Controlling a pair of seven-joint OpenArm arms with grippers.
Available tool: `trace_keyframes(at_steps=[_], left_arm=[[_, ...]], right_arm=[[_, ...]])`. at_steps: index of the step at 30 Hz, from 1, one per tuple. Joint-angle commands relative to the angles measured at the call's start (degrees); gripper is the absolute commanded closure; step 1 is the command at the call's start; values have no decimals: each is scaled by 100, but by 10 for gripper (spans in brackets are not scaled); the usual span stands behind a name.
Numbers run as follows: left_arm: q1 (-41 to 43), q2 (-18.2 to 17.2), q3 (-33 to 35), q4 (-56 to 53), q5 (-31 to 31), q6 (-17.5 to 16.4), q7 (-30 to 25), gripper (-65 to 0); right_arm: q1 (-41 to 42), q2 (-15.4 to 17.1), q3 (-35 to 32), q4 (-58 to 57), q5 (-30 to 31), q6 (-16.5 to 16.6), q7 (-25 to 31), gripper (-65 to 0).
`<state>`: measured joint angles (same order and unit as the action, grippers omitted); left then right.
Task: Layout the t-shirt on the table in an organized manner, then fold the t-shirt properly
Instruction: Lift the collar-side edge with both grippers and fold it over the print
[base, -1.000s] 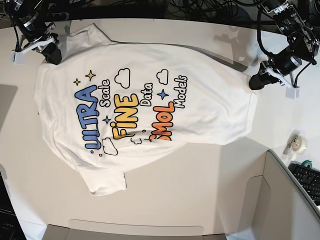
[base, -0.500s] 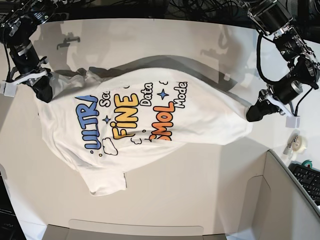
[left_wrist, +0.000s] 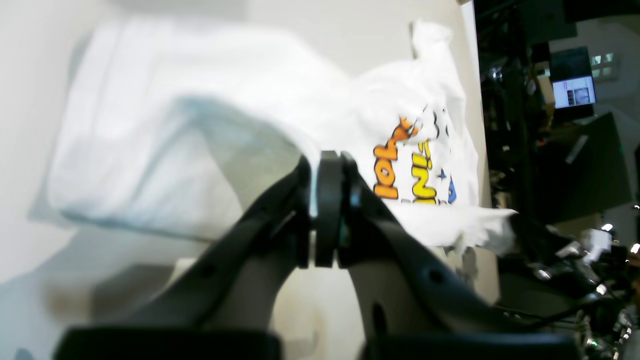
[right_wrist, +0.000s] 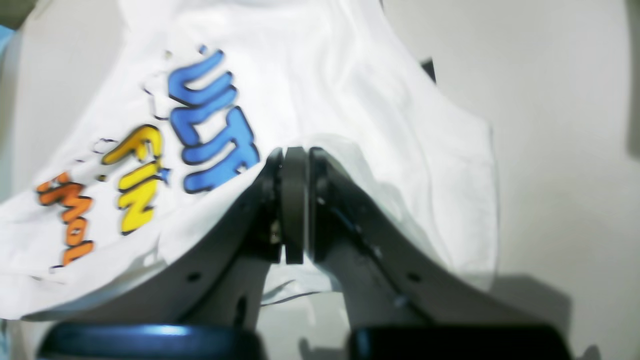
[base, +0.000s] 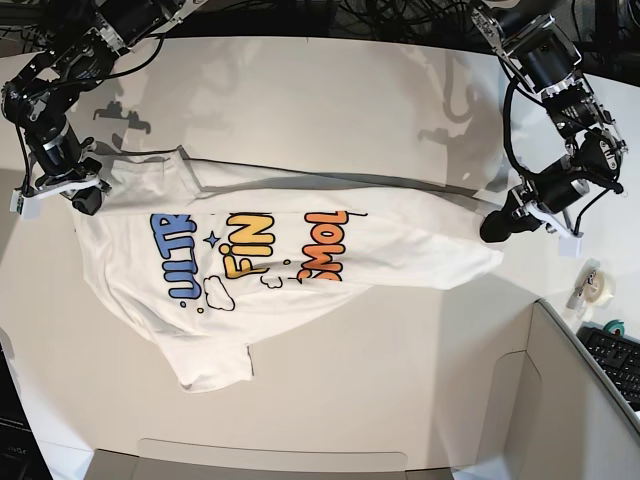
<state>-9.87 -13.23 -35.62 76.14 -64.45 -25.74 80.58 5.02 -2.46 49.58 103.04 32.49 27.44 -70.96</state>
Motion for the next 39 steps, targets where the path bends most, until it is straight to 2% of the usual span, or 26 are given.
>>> trace_keyframes(at_steps=[1, 7, 11, 18, 21, 25, 29, 36, 39], left_arm=[[-125, -167, 6, 83, -171, -15, -150, 0], [-125, -307, 6, -119, -171, -7, -229, 0], [-125, -351, 6, -155, -171, -7, -264, 0], [-116, -351, 6, -155, -171, -7, -264, 0], [-108, -351, 6, -163, -171, -7, -273, 0], [-90, -351, 6, -163, -171, -7, -273, 0], [-81, -395, -3, -163, -171, -7, -273, 0], [-64, -395, -3, -163, -171, -7, -264, 0], [33, -395, -3, -234, -171, -7, -238, -56]], right_arm=[[136, 57, -4, 100, 34, 29, 129, 0], [347, 83, -4, 74, -352, 29, 138, 0], [470, 92, -22, 74, -379, 29, 138, 0], [646, 92, -602, 65, -396, 29, 138, 0], [698, 92, -752, -58, -713, 29, 146, 0], [804, 83, -804, -674, -1355, 29, 630, 0], [786, 198, -1059, -1166, -1583, 29, 1140, 0], [786, 250, -1218, -1307, -1592, 29, 1193, 0], [786, 259, -1218, -1307, -1601, 29, 1193, 0]])
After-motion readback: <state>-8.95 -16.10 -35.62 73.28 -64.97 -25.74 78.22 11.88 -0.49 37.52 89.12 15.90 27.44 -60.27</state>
